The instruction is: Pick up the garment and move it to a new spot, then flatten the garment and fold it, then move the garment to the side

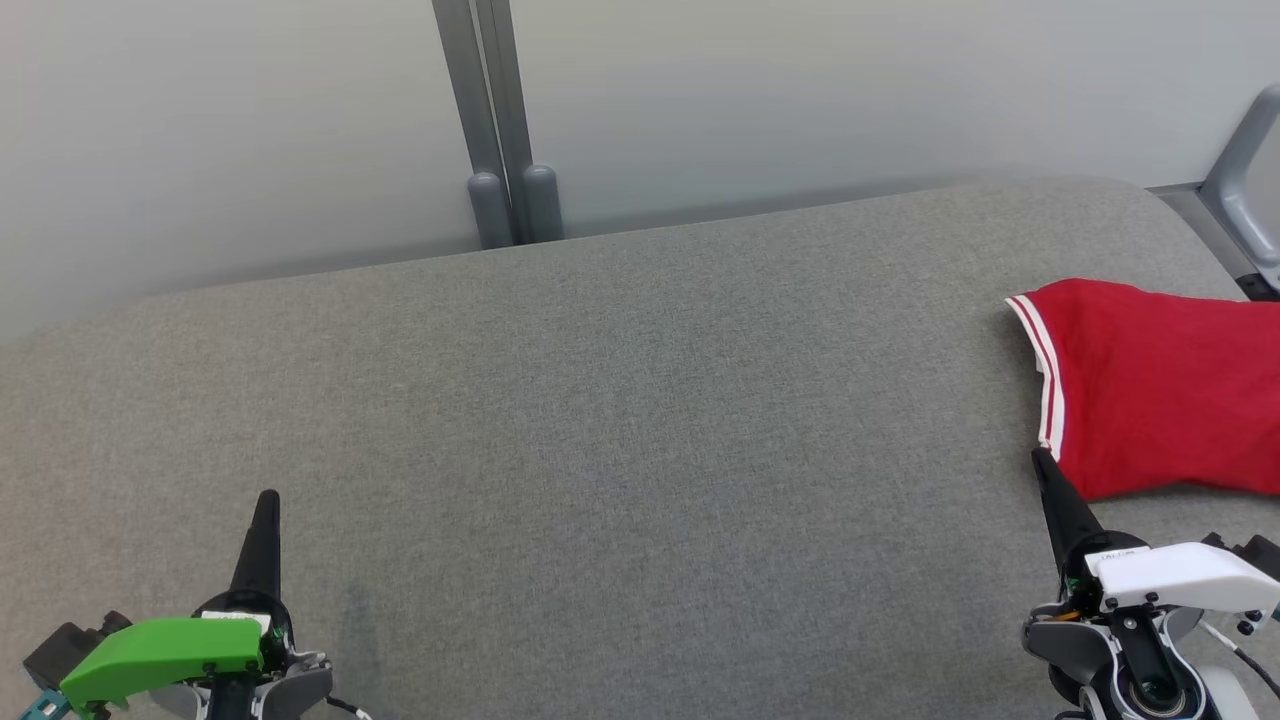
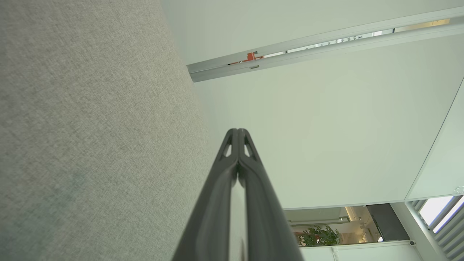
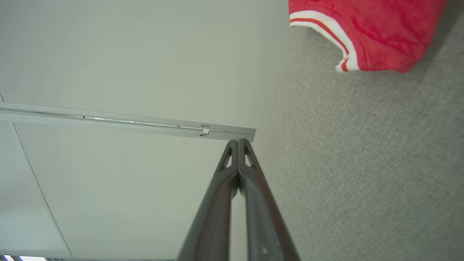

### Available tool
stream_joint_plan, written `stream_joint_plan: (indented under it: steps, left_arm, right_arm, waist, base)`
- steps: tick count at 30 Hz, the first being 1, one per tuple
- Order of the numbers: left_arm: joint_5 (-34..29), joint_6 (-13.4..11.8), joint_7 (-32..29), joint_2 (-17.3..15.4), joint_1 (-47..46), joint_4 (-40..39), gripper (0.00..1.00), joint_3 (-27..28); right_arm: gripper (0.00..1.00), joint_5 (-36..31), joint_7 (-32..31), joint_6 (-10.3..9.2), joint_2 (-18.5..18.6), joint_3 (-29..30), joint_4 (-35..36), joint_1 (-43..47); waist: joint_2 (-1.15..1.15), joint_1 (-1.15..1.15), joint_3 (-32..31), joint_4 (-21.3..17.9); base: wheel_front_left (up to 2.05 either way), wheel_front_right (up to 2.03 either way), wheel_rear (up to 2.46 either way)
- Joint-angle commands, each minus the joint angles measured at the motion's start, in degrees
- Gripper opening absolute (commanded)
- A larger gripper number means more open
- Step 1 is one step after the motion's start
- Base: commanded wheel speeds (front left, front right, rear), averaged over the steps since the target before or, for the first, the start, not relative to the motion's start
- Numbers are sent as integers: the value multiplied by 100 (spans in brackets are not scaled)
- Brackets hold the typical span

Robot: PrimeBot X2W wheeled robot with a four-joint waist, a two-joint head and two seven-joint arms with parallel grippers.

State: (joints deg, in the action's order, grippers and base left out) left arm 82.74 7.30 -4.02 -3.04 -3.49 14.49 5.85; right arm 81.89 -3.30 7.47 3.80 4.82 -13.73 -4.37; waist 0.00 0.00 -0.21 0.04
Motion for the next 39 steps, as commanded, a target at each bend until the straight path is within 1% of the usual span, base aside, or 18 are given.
stream_joint_plan:
  steps: [1, 25, 39]
  left_arm:
    - [152, 28, -37, -3, -148, -44, 0, 34]
    - [994, 33, -279, 20, -333, -51, 0, 84]
    - [971, 33, -274, 18, -318, -48, 0, 80]
  right_arm:
    - [0, 156, -48, 4, -7, 27, 2, -93]
    - [0, 1134, -305, 4, -55, 132, -34, -213]
    - [0, 1093, -309, 4, -61, 142, -34, -203]
  waist:
    - [0, 0, 2, 0]
    - [0, 0, 39, -4]
    - [0, 0, 39, -4]
  base:
    - [0, 0, 0]
    - [0, 0, 0]
    - [0, 0, 0]
